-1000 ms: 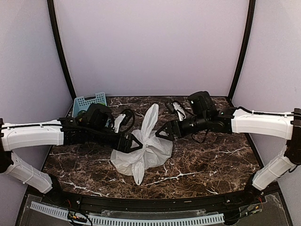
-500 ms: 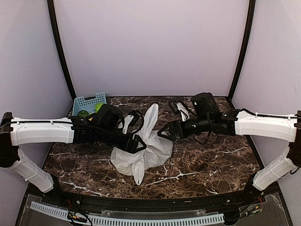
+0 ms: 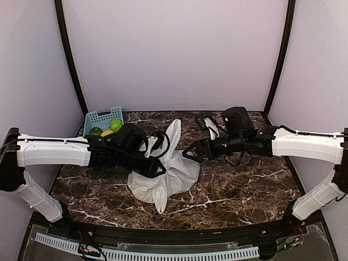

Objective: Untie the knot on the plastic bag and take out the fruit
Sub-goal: Pick up the bag handles from the takeout bag.

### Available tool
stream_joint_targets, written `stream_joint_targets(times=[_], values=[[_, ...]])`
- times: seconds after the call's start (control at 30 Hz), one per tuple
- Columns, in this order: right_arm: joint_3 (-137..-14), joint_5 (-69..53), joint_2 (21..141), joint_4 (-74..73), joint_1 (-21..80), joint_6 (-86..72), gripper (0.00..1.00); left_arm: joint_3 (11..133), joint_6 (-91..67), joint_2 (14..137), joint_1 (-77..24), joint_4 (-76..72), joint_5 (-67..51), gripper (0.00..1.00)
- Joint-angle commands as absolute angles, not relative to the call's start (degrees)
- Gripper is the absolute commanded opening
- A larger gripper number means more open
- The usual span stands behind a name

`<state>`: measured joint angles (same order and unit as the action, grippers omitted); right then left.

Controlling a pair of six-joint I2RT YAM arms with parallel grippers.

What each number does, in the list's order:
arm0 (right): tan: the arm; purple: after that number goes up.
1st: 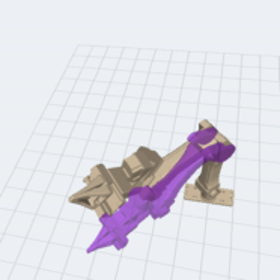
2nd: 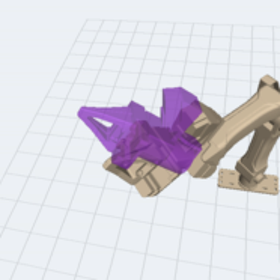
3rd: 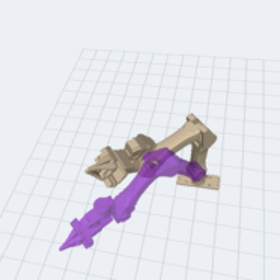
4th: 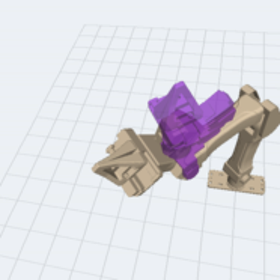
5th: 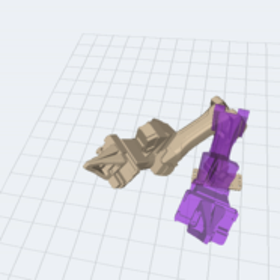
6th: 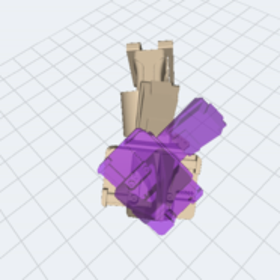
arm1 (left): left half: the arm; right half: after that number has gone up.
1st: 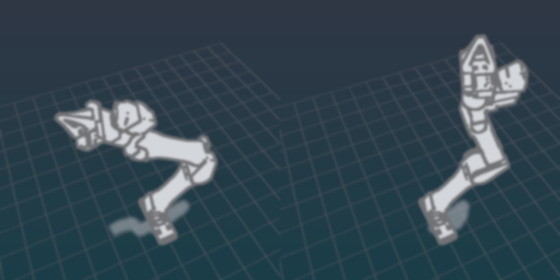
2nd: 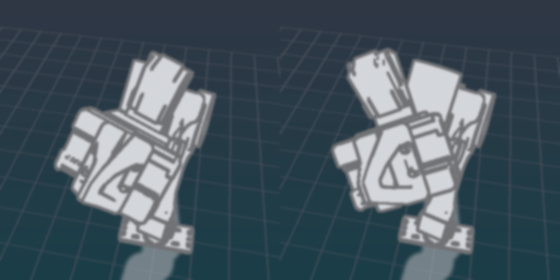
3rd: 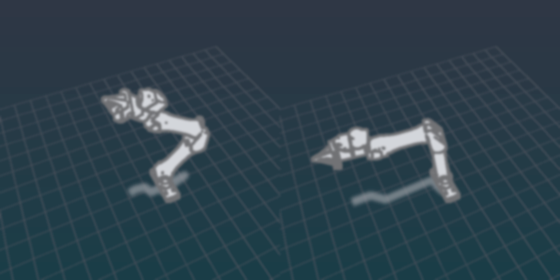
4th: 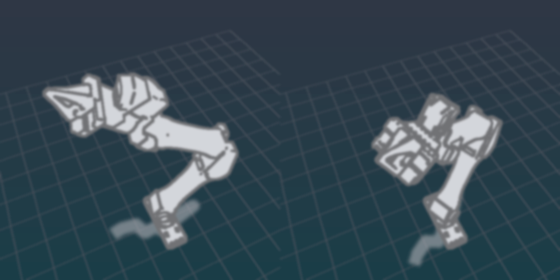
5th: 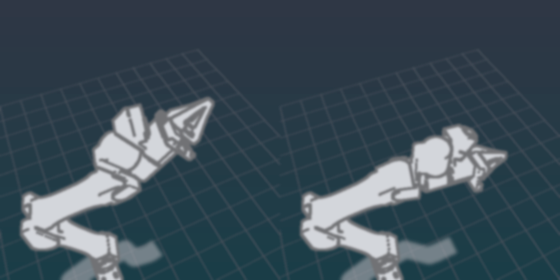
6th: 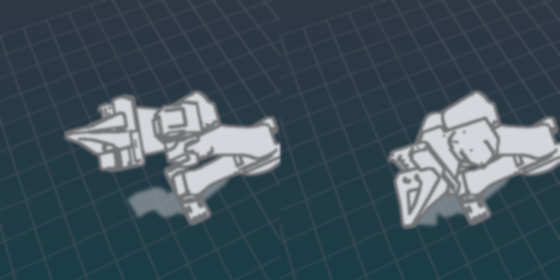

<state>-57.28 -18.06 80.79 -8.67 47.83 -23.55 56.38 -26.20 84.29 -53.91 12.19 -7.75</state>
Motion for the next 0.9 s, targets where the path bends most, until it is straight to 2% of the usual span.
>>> stream_joint_targets(times=[0.0,0.13,0.2,0.57,0.87], values=[[-58.37,-19.42,80.37,-7.36,47.78,-20.48,0.90,57.30,-25.98,82.67,-54.14,13.51,-7.14,0.18],[-60.65,-21.02,81.83,-7.54,48.39,-18.10,0.92,56.18,-25.62,81.48,-54.20,11.71,-8.02,0.02],[-61.64,-21.85,83.13,-7.28,48.58,-17.25,0.93,55.37,-25.78,80.74,-54.17,10.39,-8.42,0.01],[-67.29,-24.78,93.13,-4.43,49.28,-15.61,0.93,54.50,-26.13,80.21,-54.21,9.54,-8.49,0.01],[-68.21,-23.69,96.81,-5.13,50.04,-15.82,0.92,54.38,-25.93,79.87,-54.23,9.92,-7.53,0.01]])
